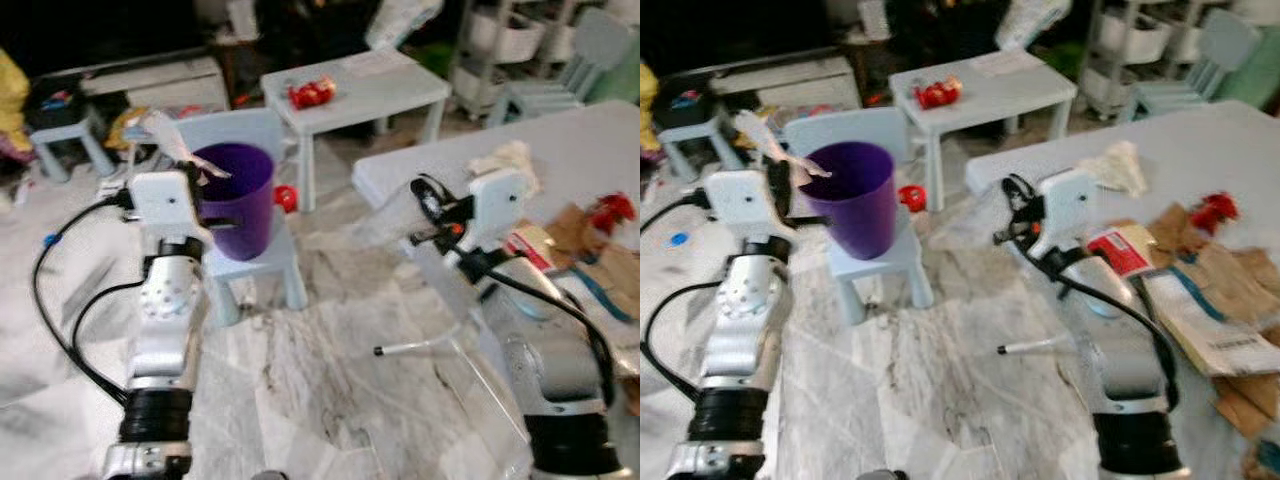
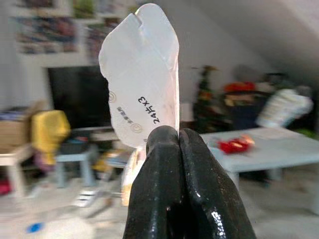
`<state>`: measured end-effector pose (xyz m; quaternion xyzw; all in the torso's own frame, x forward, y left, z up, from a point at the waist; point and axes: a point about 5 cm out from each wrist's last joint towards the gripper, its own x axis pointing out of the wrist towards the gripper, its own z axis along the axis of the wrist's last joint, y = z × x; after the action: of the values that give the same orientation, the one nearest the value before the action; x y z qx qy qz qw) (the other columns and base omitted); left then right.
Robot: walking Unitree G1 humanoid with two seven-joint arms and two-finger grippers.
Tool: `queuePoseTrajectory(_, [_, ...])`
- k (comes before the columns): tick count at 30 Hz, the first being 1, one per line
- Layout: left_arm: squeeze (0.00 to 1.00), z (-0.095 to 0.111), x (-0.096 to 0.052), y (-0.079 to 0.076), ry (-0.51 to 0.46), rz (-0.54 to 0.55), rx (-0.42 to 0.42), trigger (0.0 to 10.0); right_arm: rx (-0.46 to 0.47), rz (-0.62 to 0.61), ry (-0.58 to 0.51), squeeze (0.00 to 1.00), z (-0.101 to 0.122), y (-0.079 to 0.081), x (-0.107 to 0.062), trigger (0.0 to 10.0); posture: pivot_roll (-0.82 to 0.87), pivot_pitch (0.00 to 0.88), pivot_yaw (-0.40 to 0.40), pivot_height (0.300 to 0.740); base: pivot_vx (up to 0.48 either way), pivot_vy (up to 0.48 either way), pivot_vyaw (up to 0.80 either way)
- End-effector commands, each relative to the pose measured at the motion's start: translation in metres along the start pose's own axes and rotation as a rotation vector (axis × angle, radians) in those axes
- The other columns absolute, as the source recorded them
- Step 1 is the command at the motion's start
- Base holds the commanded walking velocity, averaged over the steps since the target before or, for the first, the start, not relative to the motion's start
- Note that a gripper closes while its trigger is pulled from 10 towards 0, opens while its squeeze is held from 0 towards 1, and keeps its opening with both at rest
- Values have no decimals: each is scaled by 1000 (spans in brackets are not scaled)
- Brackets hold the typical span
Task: Picking trash to rubbish bin
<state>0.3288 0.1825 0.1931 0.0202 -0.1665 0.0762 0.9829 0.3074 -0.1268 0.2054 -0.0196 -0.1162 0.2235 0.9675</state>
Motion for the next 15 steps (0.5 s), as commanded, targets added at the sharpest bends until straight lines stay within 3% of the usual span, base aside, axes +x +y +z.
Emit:
queuePoseTrajectory(1, [0, -1, -1, -5, 5, -15, -11, 0, -8, -9, -5, 0, 3, -4, -2, 10000, -34, 56, 4, 740, 0, 0, 800])
queuePoseTrajectory(10, [0, -4, -4, -9, 19, -43, -38, 0, -5, -10, -4, 0, 3, -4, -2, 10000, -34, 54, 7, 740, 0, 0, 800])
queuePoseTrajectory(15, [0, -4, -4, -12, 20, -59, -60, 0, 21, -22, -22, 0, 5, -6, -2, 10000, -34, 56, 8, 740, 0, 0, 163])
